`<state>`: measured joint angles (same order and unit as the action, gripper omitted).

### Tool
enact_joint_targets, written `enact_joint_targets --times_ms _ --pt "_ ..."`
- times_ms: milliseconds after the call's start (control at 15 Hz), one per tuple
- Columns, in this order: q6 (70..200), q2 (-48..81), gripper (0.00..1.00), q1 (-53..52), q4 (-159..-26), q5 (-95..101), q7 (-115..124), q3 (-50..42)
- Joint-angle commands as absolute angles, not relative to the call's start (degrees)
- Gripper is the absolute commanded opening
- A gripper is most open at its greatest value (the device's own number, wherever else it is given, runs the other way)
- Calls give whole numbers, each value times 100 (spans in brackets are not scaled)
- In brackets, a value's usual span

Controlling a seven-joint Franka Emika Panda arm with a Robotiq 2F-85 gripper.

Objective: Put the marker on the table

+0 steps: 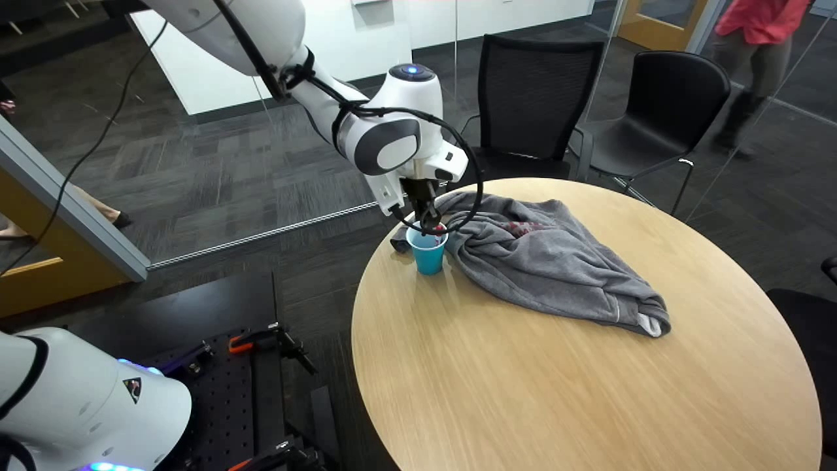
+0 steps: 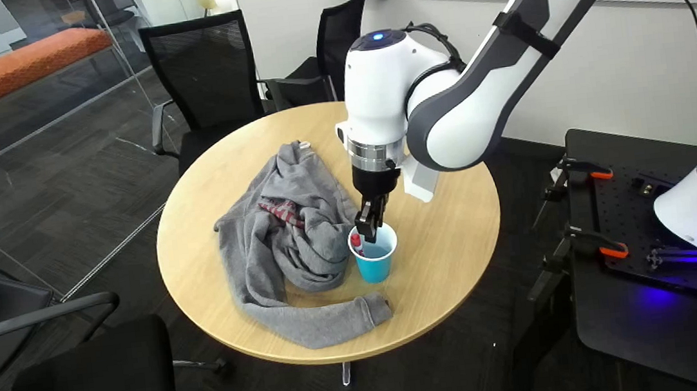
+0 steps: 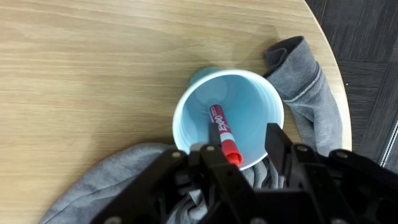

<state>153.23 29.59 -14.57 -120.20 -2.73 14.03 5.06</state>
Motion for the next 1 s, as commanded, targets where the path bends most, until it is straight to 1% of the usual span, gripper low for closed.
enact_joint_targets --times_ms 0,200,533,933 --pt "15350 3019 46 -1544 -11978 -240 1594 436" --pt "15324 3092 50 -1537 -11911 -238 1580 427" --pt "15285 3296 45 -1471 -11691 -285 1511 425" --pt "15189 3630 46 -1416 -11304 -309 1450 425"
